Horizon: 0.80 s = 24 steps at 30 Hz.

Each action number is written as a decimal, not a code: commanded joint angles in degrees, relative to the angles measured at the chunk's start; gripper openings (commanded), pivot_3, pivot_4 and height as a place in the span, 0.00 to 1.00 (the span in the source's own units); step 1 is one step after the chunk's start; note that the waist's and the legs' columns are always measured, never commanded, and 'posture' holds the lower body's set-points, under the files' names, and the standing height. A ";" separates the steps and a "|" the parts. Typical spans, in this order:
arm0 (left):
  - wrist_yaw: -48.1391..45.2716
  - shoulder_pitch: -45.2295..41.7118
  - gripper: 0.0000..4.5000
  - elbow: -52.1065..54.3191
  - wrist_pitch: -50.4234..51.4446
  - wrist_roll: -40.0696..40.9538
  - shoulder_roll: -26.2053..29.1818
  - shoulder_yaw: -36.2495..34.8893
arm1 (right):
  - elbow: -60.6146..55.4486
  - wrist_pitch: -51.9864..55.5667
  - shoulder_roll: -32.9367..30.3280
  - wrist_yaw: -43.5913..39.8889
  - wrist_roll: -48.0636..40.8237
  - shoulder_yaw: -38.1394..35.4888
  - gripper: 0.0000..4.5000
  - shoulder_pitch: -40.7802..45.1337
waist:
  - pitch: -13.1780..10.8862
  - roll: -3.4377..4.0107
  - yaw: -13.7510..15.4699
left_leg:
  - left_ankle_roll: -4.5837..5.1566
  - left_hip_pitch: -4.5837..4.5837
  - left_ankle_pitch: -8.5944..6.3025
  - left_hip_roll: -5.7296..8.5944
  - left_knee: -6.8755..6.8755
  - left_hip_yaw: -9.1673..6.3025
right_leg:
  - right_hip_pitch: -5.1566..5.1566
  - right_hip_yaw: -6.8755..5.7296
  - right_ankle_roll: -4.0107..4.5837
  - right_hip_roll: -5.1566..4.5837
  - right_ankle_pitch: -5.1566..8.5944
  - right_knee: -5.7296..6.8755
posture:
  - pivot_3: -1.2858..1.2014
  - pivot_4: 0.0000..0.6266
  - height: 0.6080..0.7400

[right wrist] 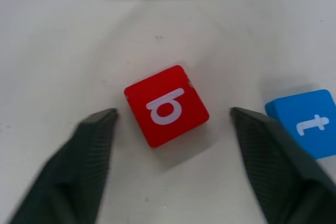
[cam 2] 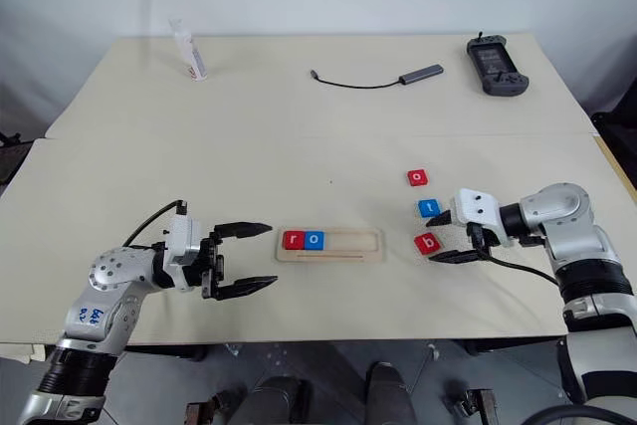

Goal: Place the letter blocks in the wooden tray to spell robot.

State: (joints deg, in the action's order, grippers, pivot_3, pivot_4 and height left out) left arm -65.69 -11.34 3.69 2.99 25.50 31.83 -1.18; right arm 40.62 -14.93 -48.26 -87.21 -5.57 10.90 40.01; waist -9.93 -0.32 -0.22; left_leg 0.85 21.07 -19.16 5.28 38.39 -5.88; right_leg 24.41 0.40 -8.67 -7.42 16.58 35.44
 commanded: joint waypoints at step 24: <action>4.00 6.23 1.00 3.55 -1.33 0.40 1.92 -4.09 | -45.20 48.38 9.88 15.90 -5.72 6.61 0.33 -1.31 | -0.08 0.14 0.50 | -0.04 0.21 -0.07 0.04 0.10 -0.10 | 0.17 -0.03 0.02 -0.06 0.01 0.07 | 0.52 0.24 1.00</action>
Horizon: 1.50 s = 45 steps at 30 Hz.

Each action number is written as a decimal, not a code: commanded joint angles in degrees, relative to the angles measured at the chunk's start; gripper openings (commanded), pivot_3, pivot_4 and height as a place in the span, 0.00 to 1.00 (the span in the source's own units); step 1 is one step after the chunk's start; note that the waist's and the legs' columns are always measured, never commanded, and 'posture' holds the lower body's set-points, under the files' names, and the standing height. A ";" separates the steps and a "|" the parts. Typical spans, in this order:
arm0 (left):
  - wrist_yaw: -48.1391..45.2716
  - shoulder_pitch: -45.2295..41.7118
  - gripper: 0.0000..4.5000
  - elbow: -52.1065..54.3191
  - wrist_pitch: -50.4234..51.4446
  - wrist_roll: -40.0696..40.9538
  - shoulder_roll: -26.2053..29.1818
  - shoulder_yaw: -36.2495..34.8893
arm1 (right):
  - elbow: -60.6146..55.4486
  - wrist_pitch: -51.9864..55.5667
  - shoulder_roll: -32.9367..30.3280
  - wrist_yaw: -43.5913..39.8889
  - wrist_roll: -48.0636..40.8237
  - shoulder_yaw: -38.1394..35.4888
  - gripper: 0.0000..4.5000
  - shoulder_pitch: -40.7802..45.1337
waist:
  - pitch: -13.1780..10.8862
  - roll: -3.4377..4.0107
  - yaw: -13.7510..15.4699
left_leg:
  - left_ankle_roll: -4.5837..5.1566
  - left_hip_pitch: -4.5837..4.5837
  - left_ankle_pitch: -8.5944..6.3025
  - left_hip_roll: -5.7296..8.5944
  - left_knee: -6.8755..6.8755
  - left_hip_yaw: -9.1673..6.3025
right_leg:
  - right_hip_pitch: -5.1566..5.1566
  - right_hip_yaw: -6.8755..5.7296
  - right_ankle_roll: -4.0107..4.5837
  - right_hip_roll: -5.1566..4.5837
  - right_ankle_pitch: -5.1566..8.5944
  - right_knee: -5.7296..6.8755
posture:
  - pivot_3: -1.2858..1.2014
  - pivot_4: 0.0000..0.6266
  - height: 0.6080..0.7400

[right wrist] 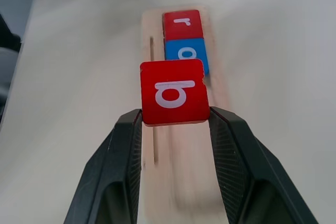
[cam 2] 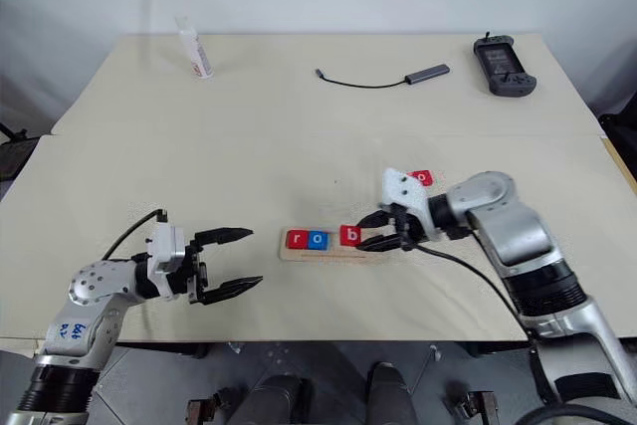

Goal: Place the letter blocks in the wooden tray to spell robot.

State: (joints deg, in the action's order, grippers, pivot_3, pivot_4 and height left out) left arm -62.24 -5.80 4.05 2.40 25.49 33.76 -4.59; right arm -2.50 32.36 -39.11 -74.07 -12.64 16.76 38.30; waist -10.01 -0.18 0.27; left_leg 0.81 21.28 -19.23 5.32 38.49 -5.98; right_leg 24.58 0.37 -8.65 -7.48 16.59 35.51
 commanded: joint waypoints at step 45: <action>2.71 1.41 1.00 5.11 -0.02 0.56 -0.30 -0.46 | -2.57 0.64 4.00 11.49 5.65 3.75 0.01 -1.80 | 0.00 0.00 -0.41 | 0.01 -0.02 0.00 -0.04 -0.25 0.01 | 0.02 -0.02 0.00 0.05 0.00 -0.03 | 0.52 0.24 1.00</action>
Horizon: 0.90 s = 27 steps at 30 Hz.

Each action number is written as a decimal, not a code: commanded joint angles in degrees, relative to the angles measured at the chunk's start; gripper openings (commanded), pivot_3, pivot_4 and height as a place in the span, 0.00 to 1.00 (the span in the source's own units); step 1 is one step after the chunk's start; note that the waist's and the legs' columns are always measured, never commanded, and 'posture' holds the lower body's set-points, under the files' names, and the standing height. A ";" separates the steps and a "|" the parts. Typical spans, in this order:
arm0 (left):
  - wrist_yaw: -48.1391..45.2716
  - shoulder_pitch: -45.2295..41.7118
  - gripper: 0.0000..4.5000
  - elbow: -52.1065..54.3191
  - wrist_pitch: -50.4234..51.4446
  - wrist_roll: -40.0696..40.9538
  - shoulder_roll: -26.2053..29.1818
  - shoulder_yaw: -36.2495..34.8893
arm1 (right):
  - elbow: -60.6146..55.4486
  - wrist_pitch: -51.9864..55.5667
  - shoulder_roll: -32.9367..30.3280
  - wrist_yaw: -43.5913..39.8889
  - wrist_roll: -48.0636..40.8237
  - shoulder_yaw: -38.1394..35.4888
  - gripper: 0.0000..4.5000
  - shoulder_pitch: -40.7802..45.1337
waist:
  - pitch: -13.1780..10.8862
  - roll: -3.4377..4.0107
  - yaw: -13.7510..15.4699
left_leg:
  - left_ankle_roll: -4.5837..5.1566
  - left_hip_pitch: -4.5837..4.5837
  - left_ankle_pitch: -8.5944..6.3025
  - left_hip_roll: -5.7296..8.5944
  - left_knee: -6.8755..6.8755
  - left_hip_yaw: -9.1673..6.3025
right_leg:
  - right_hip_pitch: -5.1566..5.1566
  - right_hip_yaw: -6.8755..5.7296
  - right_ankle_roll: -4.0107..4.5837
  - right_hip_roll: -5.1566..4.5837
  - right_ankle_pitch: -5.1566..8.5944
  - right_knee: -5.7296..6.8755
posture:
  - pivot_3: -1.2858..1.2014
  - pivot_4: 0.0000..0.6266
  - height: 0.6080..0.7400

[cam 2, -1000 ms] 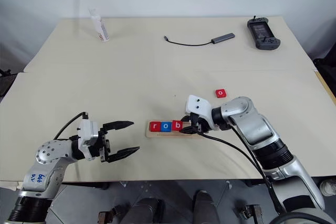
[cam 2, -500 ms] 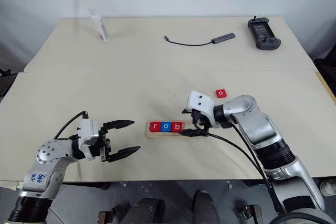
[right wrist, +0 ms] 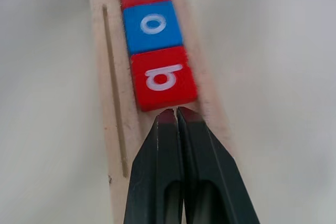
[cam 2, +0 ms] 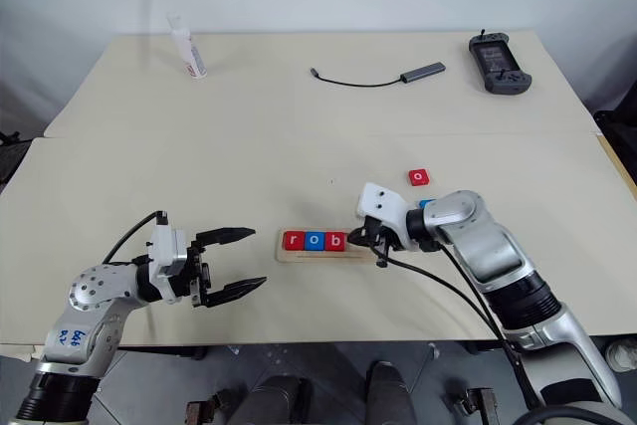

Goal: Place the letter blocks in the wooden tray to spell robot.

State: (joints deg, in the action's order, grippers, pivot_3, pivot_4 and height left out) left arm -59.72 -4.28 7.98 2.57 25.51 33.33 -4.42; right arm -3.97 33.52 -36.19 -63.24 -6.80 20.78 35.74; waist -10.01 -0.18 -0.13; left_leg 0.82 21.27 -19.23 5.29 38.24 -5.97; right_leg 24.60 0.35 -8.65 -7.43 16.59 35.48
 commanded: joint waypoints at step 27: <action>-1.22 -8.23 1.00 -9.71 -2.12 -0.01 -0.72 -0.98 | -21.01 -21.28 8.48 20.66 -14.33 -48.51 0.59 -42.44 | 0.01 0.00 1.48 | 0.02 -0.10 -0.01 0.00 -0.09 0.06 | -0.07 0.02 0.00 0.04 0.00 -0.04 | 0.52 0.24 1.00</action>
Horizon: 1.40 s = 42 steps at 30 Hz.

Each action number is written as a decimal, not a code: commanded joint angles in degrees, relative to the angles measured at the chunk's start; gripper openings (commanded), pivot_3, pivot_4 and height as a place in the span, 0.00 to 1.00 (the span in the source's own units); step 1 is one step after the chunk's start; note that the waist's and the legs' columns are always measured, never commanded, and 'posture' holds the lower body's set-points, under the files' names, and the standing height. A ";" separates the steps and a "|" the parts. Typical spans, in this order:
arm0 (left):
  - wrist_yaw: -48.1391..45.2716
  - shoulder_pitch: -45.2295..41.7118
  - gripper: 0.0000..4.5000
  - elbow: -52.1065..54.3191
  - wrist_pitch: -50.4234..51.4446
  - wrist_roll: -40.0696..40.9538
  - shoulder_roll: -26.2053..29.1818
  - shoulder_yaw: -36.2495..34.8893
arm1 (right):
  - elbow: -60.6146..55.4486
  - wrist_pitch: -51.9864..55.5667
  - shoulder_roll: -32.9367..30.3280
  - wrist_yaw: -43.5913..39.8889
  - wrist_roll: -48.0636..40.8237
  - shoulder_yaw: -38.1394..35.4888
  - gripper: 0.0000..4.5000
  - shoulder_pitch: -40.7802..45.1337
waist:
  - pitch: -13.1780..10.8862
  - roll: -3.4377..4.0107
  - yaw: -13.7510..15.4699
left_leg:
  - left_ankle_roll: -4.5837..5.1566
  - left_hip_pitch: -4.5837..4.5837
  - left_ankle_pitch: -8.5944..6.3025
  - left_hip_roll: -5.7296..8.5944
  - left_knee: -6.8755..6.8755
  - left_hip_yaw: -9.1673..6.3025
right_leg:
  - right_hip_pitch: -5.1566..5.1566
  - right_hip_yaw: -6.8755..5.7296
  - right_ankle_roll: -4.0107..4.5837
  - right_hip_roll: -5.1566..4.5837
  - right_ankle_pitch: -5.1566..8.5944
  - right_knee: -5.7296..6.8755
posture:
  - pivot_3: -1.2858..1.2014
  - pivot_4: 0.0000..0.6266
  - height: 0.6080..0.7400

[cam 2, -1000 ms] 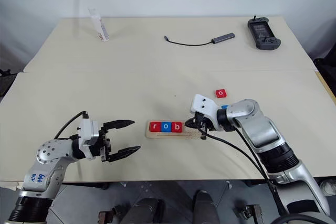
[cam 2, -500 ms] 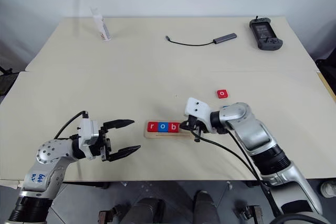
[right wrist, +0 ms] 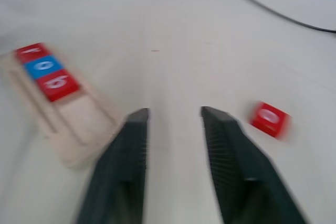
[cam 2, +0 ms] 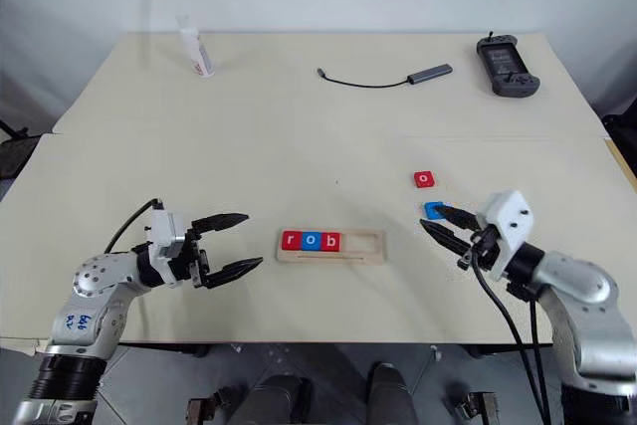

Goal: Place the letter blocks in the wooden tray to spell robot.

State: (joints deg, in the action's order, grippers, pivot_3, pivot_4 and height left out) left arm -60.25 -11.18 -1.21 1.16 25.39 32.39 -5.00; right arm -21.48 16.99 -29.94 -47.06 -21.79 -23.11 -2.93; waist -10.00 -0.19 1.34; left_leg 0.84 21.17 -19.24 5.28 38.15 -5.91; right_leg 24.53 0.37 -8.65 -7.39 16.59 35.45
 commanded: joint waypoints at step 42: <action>4.03 2.37 1.00 8.58 3.18 1.32 -1.16 -0.44 | 19.02 37.30 -8.11 18.78 -0.79 18.05 0.99 36.32 | 0.01 0.04 -1.50 | 0.06 0.08 0.01 0.01 0.06 -0.01 | 0.04 -0.01 0.01 -0.05 0.01 0.07 | 0.52 0.24 1.00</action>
State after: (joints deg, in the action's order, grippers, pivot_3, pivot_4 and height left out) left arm -56.38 -8.77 5.10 4.40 25.54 30.79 -4.19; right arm -3.07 54.13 -38.38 -29.27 -23.32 -4.87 31.73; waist -9.99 -0.15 -0.16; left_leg 0.89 21.24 -19.23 5.29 38.20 -5.92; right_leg 24.58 0.36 -8.63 -7.44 16.59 35.53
